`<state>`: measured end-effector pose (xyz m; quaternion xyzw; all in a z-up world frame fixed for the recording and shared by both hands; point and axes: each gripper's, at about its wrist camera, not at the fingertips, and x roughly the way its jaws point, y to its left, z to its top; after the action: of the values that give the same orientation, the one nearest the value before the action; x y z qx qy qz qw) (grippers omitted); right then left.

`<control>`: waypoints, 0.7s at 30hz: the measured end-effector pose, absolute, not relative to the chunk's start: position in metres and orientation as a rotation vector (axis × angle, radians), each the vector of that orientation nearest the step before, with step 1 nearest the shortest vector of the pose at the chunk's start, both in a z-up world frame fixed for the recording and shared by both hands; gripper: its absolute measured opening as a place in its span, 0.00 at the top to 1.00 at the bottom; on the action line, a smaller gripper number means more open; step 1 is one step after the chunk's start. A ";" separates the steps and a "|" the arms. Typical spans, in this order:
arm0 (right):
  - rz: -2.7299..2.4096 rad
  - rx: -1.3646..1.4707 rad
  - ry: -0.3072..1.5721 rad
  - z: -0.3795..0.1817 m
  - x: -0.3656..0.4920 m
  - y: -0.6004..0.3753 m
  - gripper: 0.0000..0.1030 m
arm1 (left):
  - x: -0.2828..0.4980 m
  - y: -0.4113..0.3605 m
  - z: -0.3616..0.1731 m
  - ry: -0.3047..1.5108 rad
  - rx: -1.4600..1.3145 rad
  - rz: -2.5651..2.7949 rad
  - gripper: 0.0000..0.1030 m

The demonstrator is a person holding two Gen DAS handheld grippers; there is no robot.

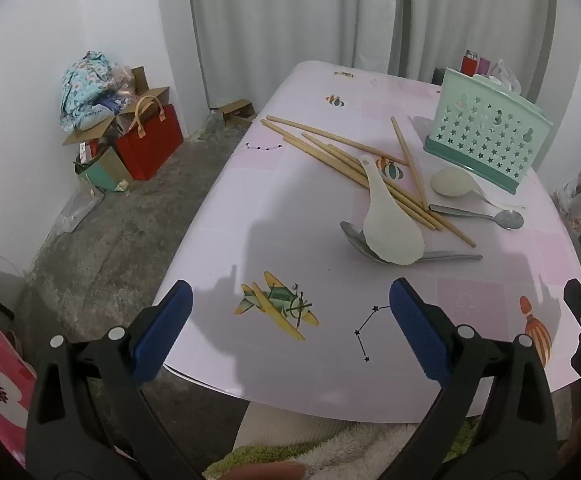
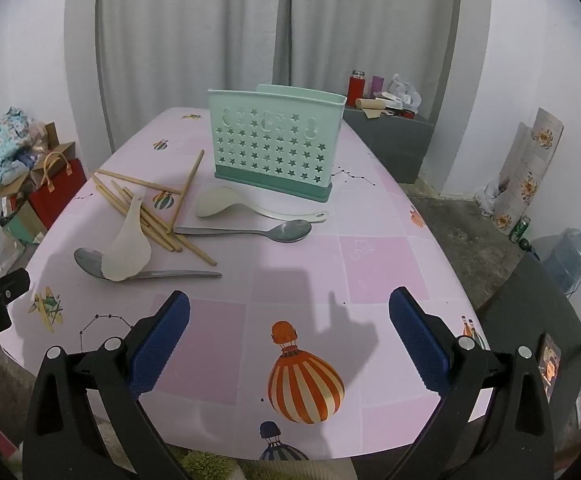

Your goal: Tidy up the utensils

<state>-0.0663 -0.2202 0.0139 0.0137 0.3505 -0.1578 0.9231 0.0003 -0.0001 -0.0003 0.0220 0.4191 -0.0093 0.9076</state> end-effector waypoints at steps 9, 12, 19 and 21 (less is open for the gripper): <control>-0.325 0.024 0.721 0.015 -0.065 -0.220 0.06 | -0.002 -0.003 0.002 0.855 0.047 -0.027 0.08; -0.323 0.028 0.726 0.014 -0.064 -0.221 0.06 | 0.000 0.000 0.000 0.870 0.040 -0.021 0.08; -0.324 0.026 0.726 0.016 -0.065 -0.219 0.06 | 0.001 -0.001 0.000 0.870 0.041 -0.023 0.08; -0.323 0.026 0.726 0.016 -0.065 -0.219 0.06 | 0.001 0.000 0.000 0.871 0.039 -0.023 0.08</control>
<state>-0.0650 -0.2186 0.0159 0.0126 0.3536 -0.1574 0.9220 0.0007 -0.0001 -0.0003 0.0191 0.4219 -0.0111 0.9064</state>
